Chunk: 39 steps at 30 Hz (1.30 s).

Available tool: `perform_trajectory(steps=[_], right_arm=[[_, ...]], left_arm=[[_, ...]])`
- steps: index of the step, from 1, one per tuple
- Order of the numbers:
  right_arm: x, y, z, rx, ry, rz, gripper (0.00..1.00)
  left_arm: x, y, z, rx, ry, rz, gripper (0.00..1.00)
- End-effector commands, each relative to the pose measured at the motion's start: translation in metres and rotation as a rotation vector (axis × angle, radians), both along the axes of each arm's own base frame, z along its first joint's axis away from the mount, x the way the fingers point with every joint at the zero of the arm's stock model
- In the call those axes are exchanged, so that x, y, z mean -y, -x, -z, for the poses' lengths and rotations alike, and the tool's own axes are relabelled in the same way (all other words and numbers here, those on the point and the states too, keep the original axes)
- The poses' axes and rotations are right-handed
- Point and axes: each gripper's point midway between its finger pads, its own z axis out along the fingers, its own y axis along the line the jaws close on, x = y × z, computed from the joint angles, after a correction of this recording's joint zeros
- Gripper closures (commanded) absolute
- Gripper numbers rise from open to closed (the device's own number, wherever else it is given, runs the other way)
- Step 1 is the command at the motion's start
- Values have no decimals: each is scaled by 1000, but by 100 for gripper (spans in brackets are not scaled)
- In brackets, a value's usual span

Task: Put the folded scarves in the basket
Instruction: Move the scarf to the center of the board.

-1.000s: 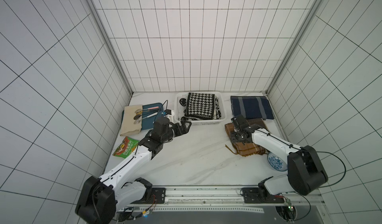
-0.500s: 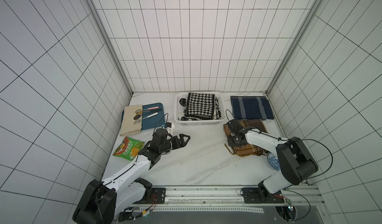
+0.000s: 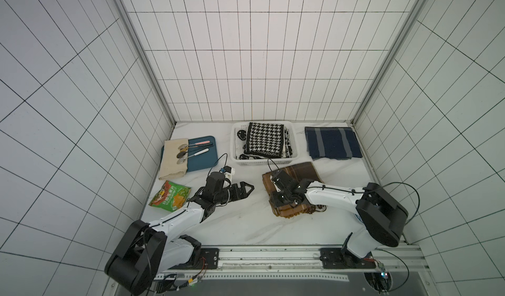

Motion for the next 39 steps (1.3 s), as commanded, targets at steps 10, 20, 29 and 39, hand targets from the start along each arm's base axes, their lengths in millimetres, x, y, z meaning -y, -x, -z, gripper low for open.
perform_trajectory(steps=[10,20,29,39], right_arm=[[56,-22,-97,255,-107,125,51],[119,-42,-80,291,-37,230,49],[125,-53,-63,231,-75,247,49],[115,-79,-42,77,-138,230,38]], left_arm=[[49,0,20,36,-103,52,3],[88,14,65,-46,-216,132,15],[73,15,90,-179,-168,150,100],[-11,1,73,-179,-203,14,45]])
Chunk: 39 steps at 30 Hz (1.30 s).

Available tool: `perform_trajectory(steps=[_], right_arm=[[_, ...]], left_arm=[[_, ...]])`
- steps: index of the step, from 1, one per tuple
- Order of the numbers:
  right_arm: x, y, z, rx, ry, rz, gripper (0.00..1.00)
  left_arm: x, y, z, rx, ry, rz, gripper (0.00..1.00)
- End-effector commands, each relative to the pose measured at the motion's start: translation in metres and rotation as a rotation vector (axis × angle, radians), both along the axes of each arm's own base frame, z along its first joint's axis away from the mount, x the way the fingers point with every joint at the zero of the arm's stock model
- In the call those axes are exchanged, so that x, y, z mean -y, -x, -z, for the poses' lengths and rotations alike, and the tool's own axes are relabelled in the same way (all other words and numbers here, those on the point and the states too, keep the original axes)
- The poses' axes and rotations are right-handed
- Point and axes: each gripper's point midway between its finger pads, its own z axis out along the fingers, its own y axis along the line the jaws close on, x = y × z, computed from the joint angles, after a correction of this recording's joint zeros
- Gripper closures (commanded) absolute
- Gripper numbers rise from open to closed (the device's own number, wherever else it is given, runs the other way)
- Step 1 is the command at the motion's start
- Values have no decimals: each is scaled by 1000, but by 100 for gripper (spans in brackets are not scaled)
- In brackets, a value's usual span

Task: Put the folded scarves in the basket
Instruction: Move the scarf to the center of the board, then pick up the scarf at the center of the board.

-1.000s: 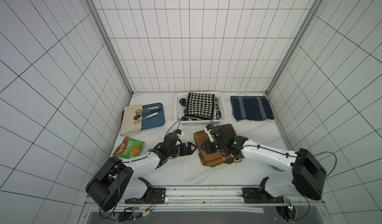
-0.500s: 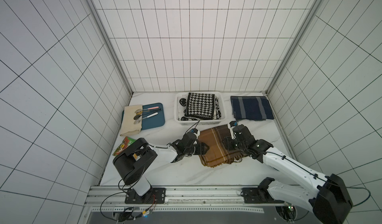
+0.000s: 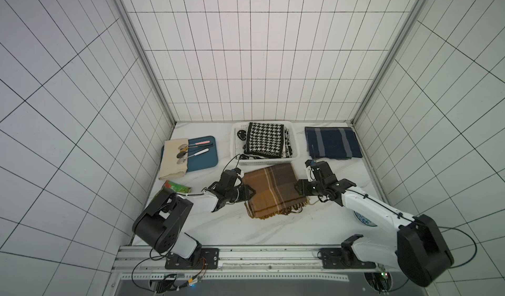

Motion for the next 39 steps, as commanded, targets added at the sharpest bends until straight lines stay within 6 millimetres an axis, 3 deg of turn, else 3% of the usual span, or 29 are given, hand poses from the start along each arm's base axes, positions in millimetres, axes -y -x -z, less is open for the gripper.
perform_trajectory(steps=[1,4,5,9,16,21,25,26,28,31,35,39], right_arm=[[-13,-19,-2,-36,-83,-30,38],[-12,-30,9,-94,-110,-31,38],[-11,-33,12,-104,-110,-29,37],[-8,-37,26,-142,-123,-8,37],[-26,-27,49,-284,-223,-44,38],[-37,-13,55,-347,-306,-76,49],[-47,-7,47,-359,-385,-106,73],[-50,-6,44,-357,-405,-116,79],[-53,-3,39,-351,-427,-135,88],[-60,0,26,-316,-445,-165,94],[-80,2,-4,-233,-434,-222,97],[-99,2,-45,-153,-382,-276,98]], left_arm=[[-25,18,27,-89,-94,-8,39],[-23,18,31,-94,-83,-13,22],[-21,18,32,-97,-71,-8,22],[-9,15,38,-114,-56,17,22],[8,26,50,-148,-66,71,32],[13,26,46,-140,-49,92,61],[21,25,39,-132,-1,120,100],[22,25,36,-125,7,123,100],[22,23,26,-99,17,127,100],[20,18,6,-34,7,117,100],[22,4,-44,76,39,81,100],[26,-18,-103,165,70,48,100]])
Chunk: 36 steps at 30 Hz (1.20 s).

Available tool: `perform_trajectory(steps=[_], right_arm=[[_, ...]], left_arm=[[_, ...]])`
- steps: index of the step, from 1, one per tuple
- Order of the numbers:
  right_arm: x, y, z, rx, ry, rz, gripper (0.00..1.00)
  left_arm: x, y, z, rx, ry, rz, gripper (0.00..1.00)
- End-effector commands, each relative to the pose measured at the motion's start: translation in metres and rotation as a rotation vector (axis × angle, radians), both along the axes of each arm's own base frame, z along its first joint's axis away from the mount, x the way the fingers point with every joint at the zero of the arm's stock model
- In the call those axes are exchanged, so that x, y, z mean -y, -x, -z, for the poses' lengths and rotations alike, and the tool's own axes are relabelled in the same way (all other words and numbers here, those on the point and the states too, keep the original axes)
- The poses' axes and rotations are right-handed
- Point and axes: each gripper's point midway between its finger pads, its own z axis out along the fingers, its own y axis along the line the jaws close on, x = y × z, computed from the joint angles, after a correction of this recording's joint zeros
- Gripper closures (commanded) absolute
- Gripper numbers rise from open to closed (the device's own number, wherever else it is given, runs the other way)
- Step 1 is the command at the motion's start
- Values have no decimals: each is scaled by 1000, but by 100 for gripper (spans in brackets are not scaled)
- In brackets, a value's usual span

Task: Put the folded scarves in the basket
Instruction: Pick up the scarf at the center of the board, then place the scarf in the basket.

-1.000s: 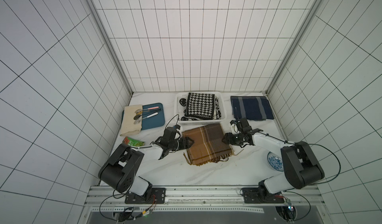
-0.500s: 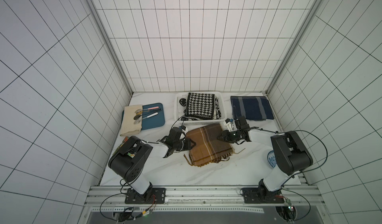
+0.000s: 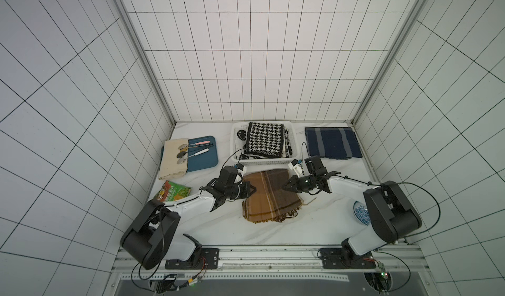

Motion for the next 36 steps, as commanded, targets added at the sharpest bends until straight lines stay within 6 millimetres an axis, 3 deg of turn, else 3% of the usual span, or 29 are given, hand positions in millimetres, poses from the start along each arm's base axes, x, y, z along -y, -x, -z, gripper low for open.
perform_trajectory(steps=[1,5,10,17,23,26,30,33,36], right_arm=[[-16,-9,-50,121,16,-22,98],[-12,-19,-104,248,27,5,100],[-12,-49,-160,346,24,9,100],[-19,-133,-217,489,87,49,100],[-26,-207,-240,626,146,72,100],[-22,-227,-225,590,189,82,100],[-20,-238,-173,518,213,55,100],[-12,-250,-132,457,232,83,100],[-7,-254,-100,379,221,99,100]], left_arm=[[5,-24,-54,95,27,-37,100],[10,-42,-112,173,71,-56,100],[2,-79,-173,281,144,-129,100],[-13,-162,-233,373,178,-215,100],[-13,-230,-253,478,160,-250,100],[-12,-258,-238,453,132,-260,100],[-16,-283,-186,370,110,-285,100],[-17,-292,-146,292,96,-276,100],[-17,-290,-107,210,86,-264,100]])
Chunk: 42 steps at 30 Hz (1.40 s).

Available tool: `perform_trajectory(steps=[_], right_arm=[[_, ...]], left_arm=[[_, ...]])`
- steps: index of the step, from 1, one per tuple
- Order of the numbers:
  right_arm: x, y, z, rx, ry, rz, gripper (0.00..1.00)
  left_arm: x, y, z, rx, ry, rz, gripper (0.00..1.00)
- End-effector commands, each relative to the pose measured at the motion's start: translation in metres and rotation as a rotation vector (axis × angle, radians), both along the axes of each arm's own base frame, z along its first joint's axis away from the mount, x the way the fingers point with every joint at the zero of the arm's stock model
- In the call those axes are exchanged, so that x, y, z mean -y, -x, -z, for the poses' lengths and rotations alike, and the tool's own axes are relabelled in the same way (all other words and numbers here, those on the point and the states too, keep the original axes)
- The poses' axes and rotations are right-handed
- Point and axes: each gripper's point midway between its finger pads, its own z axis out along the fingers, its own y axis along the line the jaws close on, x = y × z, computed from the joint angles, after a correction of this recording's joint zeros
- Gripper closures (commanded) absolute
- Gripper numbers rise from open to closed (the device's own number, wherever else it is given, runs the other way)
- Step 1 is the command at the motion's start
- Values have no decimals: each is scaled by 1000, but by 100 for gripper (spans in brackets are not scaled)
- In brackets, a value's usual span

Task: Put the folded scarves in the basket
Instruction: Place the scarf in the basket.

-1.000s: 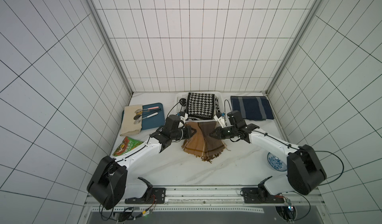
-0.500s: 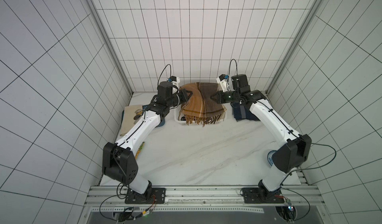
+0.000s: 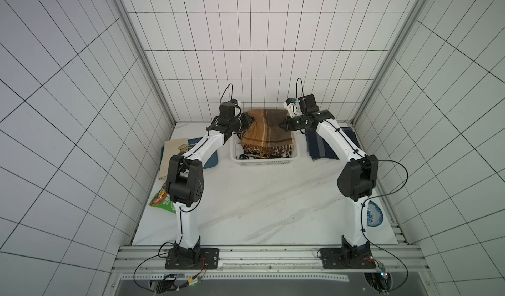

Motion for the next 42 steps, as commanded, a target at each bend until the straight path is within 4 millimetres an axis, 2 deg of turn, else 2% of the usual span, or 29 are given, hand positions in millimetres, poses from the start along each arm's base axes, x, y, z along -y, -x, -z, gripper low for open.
perform_trajectory(steps=[1,5,8,9,11,13,17,22,27,32,34,38,42], right_arm=[[11,-6,47,-96,11,32,100],[14,-6,75,-132,25,32,98],[16,-10,96,-145,45,46,94],[16,-9,102,-161,50,46,93],[15,-7,112,-185,56,38,88],[19,-7,117,-189,78,47,76],[27,-3,108,-161,106,64,65],[33,7,86,-100,118,82,54],[55,17,66,-4,178,157,51],[81,28,50,79,216,230,49],[92,30,48,90,231,259,48],[119,23,56,113,301,328,46],[155,8,66,71,261,394,46]], left_arm=[[-7,-2,28,-43,-3,-7,100],[-15,3,63,-102,-67,-31,100],[-20,7,74,-126,-95,-37,98],[-21,8,76,-131,-100,-37,95],[-27,9,80,-142,-122,-48,82],[-36,9,84,-158,-150,-66,71],[-44,11,79,-160,-145,-77,63],[-43,18,65,-145,-138,-76,56],[-48,30,46,-114,-136,-94,43],[-46,47,21,-70,-115,-91,43],[-46,57,9,-50,-114,-93,43],[-47,88,7,-30,-116,-143,43],[-31,141,10,12,-175,-106,42]])
